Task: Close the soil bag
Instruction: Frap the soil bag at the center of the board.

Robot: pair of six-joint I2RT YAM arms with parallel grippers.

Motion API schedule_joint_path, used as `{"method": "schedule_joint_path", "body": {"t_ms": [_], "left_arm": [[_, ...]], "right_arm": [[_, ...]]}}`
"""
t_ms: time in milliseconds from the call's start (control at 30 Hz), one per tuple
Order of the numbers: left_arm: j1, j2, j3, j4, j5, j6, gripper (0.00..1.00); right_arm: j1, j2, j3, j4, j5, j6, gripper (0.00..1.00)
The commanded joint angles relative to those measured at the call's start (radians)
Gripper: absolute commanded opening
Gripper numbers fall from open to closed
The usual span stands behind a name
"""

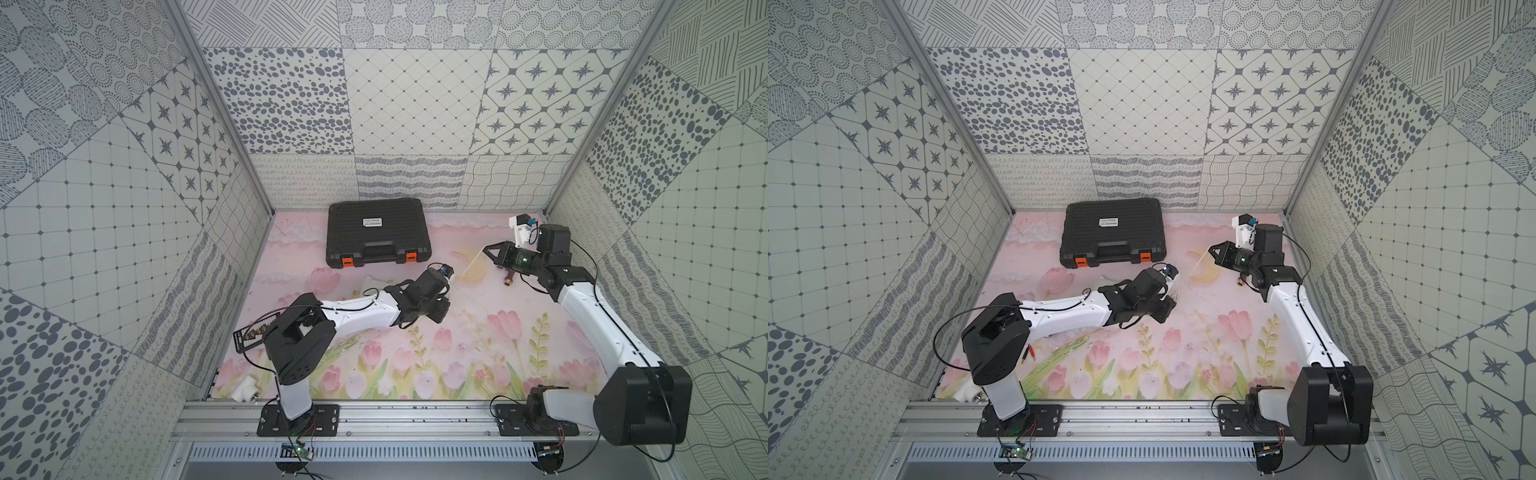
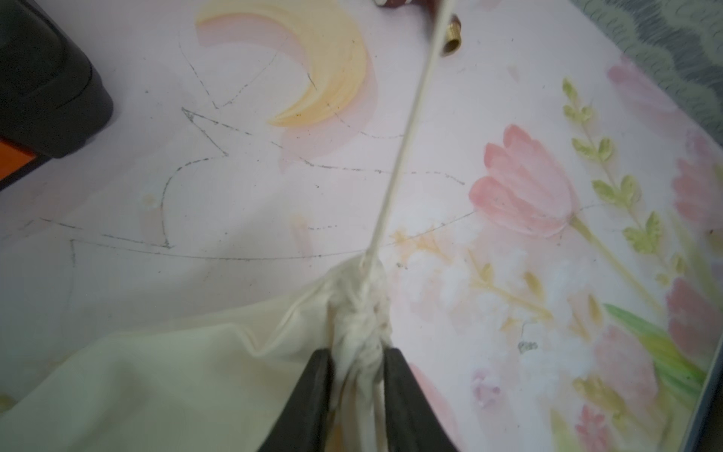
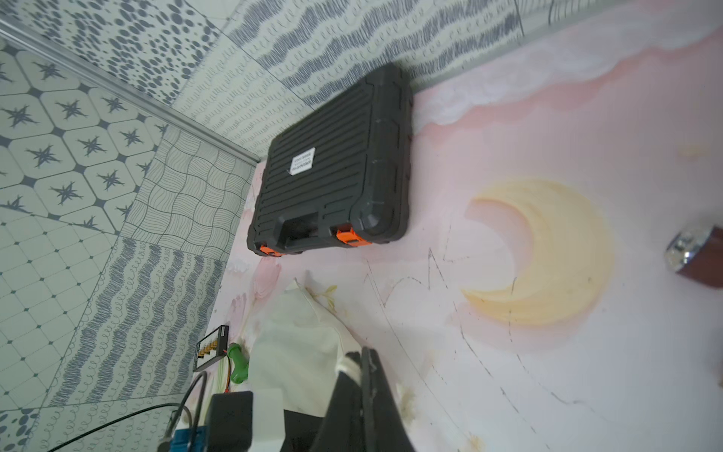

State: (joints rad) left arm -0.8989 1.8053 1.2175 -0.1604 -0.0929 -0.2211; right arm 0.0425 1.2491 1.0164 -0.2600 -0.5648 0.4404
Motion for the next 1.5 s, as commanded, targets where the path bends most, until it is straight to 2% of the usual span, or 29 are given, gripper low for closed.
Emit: {"method": "schedule_joint_path", "body": {"t_ms": [0,167,300,400,500,600,800,867,1000,1100,1133,1200,1367,1400,1467], "left_arm": [[0.031,-0.044,0.049,-0.464,0.014,0.06,0.37],[0.069,-0.101,0.076,-0.259,0.053,0.081,0.52],[0.081,-0.165,0.065,-0.114,0.096,0.109,0.71],[0.098,-0.208,0.056,-0.012,0.128,0.129,0.8],[0.134,-0.205,0.078,0.052,0.222,0.137,0.81],[0.166,-0.145,0.143,0.054,0.323,0.148,0.77],[0.176,-0.021,0.204,0.103,0.484,0.174,0.76],[0.176,0.002,0.21,0.145,0.504,0.168,0.75],[0.176,0.064,0.277,0.156,0.527,0.173,0.67],[0.176,0.121,0.34,0.136,0.553,0.184,0.56],[0.176,0.136,0.355,0.128,0.557,0.187,0.51],[0.176,0.167,0.374,0.108,0.565,0.194,0.35],[0.176,0.155,0.273,0.127,0.596,0.189,0.03],[0.176,0.144,0.242,0.131,0.599,0.188,0.0],[0.176,0.115,0.172,0.114,0.598,0.19,0.0]], "right_arm": [[0.017,-0.084,0.002,0.311,0.06,-0.032,0.0],[0.07,-0.123,-0.052,0.287,0.048,-0.05,0.0],[0.111,-0.139,-0.073,0.273,0.047,-0.067,0.0],[0.136,-0.139,-0.075,0.262,0.044,-0.078,0.0],[0.164,-0.137,-0.074,0.257,0.047,-0.088,0.0],[0.184,-0.14,-0.073,0.257,0.054,-0.092,0.0],[0.197,-0.158,-0.049,0.229,0.058,-0.099,0.0],[0.198,-0.169,-0.047,0.226,0.061,-0.099,0.0],[0.198,-0.185,-0.045,0.223,0.059,-0.096,0.0],[0.198,-0.194,-0.044,0.222,0.055,-0.091,0.0],[0.198,-0.197,-0.044,0.222,0.055,-0.09,0.0],[0.198,-0.203,-0.043,0.219,0.061,-0.094,0.0],[0.197,-0.209,-0.01,0.198,0.085,-0.126,0.0],[0.194,-0.207,0.004,0.191,0.091,-0.133,0.0],[0.182,-0.197,0.034,0.184,0.102,-0.143,0.0]]}}
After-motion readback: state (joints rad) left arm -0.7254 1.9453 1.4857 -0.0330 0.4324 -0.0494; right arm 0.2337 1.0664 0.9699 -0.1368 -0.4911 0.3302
